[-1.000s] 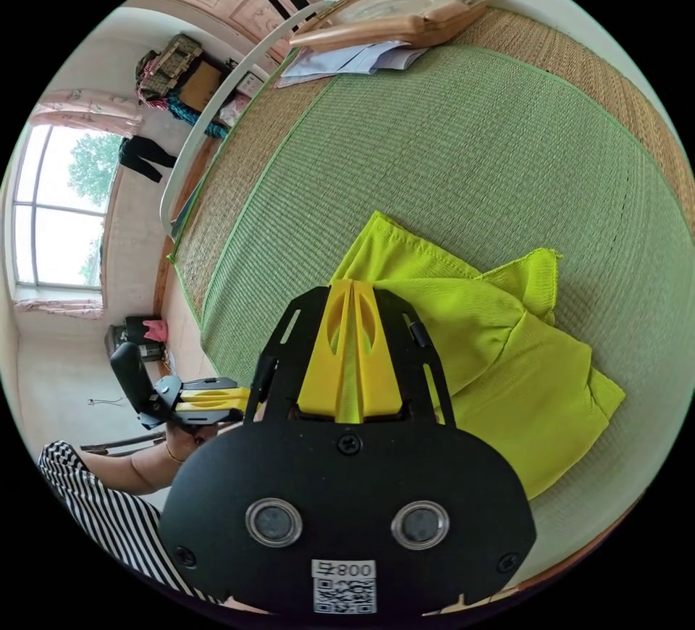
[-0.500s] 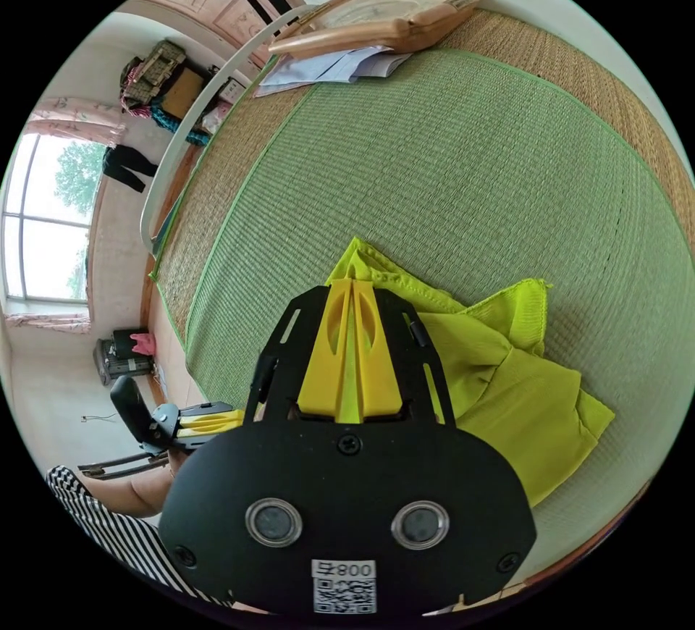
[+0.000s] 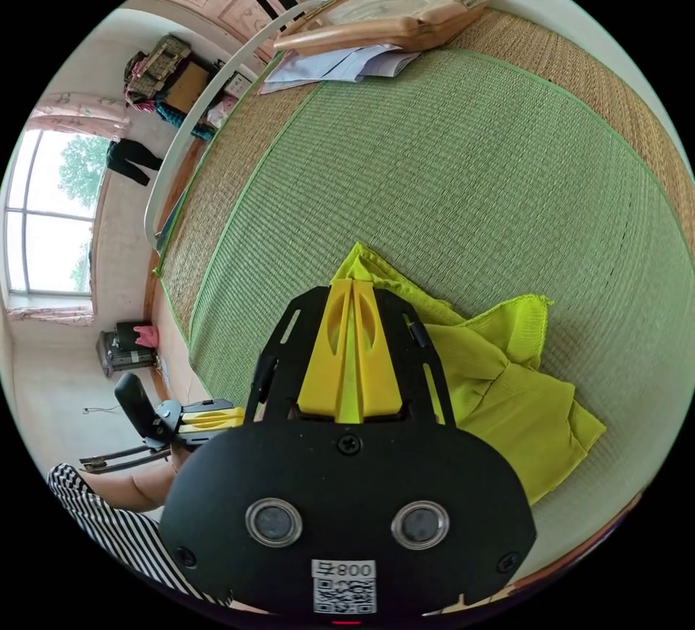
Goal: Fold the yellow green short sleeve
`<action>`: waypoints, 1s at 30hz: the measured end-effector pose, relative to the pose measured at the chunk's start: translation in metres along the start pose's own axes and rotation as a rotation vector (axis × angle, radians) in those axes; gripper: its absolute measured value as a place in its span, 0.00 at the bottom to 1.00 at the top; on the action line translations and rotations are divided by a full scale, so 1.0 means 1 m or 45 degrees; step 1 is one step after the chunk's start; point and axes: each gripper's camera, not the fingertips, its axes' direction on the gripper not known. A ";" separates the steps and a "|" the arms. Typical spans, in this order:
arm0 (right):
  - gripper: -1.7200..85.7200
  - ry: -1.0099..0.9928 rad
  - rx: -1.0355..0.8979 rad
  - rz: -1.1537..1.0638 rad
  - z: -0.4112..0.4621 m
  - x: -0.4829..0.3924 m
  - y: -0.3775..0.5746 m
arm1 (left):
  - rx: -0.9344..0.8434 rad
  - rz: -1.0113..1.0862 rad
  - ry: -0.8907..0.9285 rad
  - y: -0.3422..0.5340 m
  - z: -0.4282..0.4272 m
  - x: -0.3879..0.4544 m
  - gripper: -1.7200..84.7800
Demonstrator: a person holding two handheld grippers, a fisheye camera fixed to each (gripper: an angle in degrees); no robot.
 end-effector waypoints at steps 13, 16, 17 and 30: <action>0.02 -0.123 0.138 -0.004 -0.132 -0.016 0.181 | -0.042 0.102 -0.130 0.028 0.002 0.017 0.02; 0.02 -0.144 0.078 0.048 -0.137 -0.018 0.249 | -0.083 0.098 -0.171 0.029 0.012 0.013 0.02; 0.02 -0.143 0.064 0.072 -0.139 -0.019 0.272 | -0.087 0.106 -0.184 0.029 0.014 0.014 0.02; 0.02 -0.227 0.169 0.173 -0.177 -0.032 0.351 | -0.170 0.185 -0.375 0.029 0.044 0.029 0.02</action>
